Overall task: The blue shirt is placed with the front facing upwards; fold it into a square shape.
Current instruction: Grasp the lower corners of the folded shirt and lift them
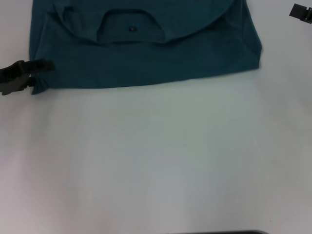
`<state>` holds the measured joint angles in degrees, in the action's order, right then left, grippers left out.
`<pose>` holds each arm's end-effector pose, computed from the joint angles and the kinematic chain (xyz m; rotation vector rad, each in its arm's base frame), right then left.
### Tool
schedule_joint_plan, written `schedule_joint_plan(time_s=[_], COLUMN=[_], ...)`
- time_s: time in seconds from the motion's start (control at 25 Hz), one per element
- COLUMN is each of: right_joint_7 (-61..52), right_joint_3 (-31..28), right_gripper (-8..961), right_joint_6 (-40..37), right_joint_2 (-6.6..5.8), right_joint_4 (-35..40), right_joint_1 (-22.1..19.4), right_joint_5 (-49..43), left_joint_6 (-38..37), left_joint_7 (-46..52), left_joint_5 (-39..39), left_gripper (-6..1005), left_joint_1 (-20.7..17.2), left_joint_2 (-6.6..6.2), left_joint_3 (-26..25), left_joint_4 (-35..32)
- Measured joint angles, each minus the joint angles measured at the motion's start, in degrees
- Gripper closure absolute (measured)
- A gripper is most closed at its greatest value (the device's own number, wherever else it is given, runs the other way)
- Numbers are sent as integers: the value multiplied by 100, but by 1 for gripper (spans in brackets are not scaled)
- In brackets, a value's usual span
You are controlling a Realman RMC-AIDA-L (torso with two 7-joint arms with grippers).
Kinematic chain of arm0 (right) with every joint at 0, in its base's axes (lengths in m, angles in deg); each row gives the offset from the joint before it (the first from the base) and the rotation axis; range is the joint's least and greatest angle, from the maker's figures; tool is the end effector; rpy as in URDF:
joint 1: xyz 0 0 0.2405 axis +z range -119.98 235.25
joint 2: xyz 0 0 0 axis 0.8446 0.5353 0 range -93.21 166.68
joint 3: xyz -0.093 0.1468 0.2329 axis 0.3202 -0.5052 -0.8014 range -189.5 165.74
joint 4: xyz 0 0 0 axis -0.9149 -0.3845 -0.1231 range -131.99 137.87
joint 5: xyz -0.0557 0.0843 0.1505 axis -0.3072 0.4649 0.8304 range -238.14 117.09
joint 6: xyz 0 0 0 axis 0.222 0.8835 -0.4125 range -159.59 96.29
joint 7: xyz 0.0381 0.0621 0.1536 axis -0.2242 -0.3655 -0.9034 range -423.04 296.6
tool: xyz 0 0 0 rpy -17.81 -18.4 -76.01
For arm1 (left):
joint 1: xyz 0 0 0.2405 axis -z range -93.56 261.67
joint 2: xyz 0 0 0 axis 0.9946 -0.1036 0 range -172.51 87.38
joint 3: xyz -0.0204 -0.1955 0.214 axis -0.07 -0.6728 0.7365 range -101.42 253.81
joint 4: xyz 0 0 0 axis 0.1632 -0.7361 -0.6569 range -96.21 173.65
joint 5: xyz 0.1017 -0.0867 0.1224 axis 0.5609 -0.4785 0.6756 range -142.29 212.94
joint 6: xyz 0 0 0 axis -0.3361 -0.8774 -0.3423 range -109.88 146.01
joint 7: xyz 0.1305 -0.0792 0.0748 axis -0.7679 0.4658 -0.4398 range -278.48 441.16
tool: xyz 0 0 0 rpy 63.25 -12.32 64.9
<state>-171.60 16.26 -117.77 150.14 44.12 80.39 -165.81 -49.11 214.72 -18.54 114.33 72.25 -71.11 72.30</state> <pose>0.3226 0.3396 0.0605 -2.1108 1.2844 0.9783 -0.3528 0.3667 -0.0058 -1.8567 -1.8506 -0.5813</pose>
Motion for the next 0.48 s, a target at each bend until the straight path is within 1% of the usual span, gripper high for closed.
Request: schedule_joint_plan(time_s=[0.48], right_joint_7=[6], right_joint_3=[-34], right_gripper=[38], right_joint_6=[-31], right_joint_2=[-9], right_joint_4=[-17], right_joint_1=[-17], right_joint_5=[8], left_joint_6=[39], left_joint_7=[4], left_joint_5=[-1], left_gripper=[124], left_joint_1=[106], left_joint_2=[9], left_joint_3=[15], left_joint_4=[2])
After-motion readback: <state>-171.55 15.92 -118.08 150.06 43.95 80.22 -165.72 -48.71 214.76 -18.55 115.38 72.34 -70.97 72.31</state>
